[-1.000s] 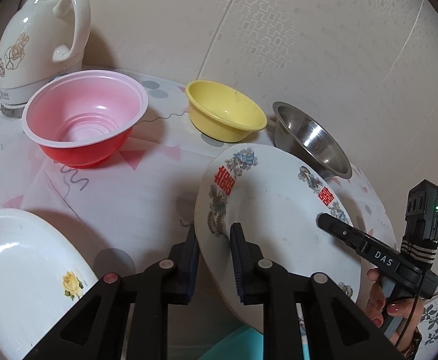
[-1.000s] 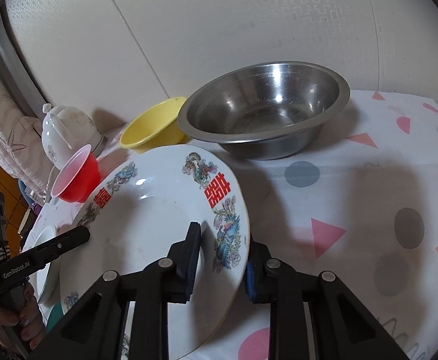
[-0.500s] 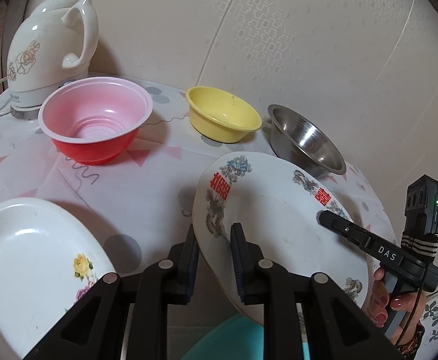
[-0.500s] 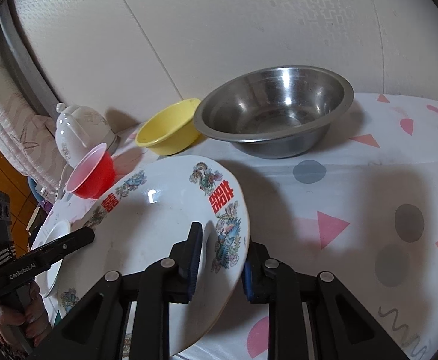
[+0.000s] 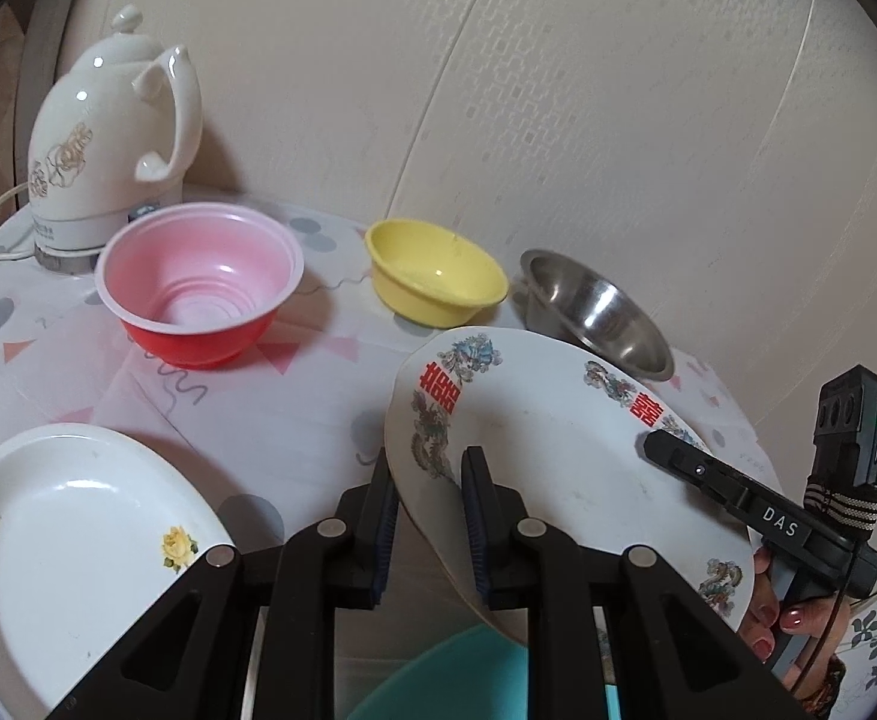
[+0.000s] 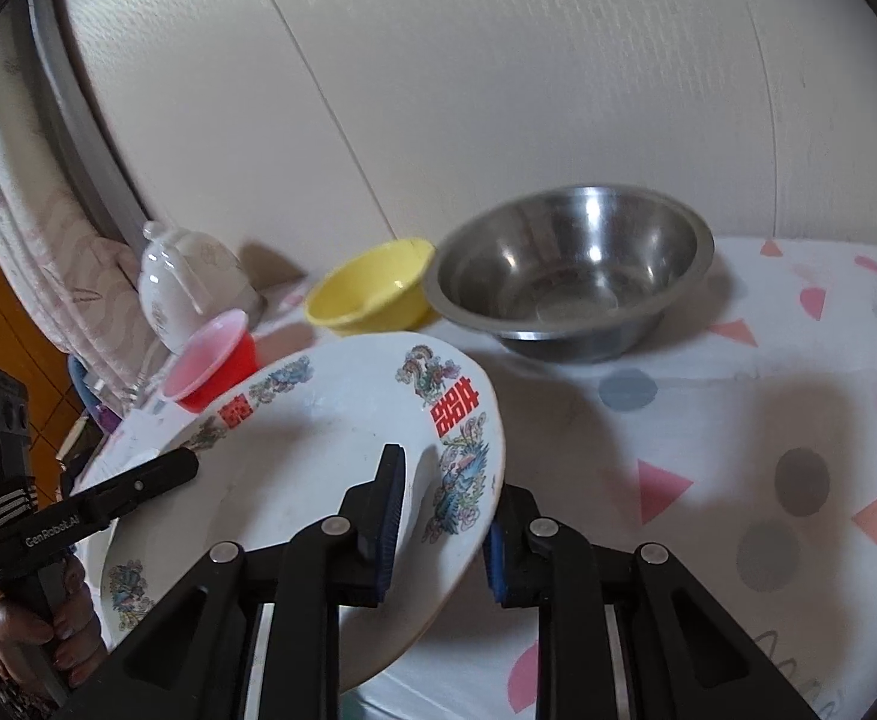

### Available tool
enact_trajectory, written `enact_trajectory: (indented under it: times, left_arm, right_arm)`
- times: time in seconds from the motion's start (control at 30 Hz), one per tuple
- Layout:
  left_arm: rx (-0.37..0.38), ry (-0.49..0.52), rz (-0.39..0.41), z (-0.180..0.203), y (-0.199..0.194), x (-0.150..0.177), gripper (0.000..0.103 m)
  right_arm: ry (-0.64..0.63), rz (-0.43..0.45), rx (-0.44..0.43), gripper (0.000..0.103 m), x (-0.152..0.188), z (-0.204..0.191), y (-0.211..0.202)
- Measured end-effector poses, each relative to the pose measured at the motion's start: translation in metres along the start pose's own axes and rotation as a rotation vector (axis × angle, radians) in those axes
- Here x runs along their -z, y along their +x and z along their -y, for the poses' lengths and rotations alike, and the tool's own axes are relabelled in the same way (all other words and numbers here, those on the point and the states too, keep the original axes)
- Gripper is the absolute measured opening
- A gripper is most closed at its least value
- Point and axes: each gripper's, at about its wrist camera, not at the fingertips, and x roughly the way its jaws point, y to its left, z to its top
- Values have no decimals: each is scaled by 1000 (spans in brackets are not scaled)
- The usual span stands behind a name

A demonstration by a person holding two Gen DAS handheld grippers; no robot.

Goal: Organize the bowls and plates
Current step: 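Carry the red-character plate over the teal plate and lower it on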

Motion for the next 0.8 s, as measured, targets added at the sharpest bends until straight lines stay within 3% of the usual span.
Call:
enact_trajectory:
  times: [0.3, 0.5, 0.8]
  left_arm:
    - [19, 21, 52, 8, -52, 14, 21]
    - [20, 45, 93, 8, -97, 42, 21]
    - [-26, 44, 85, -3, -121, 89, 21]
  right_arm:
    - [-10, 28, -55, 24, 9, -23, -41]
    - [-19, 15, -77, 24, 39, -42, -70]
    - [-32, -50, -77, 24, 88, -65, -75]
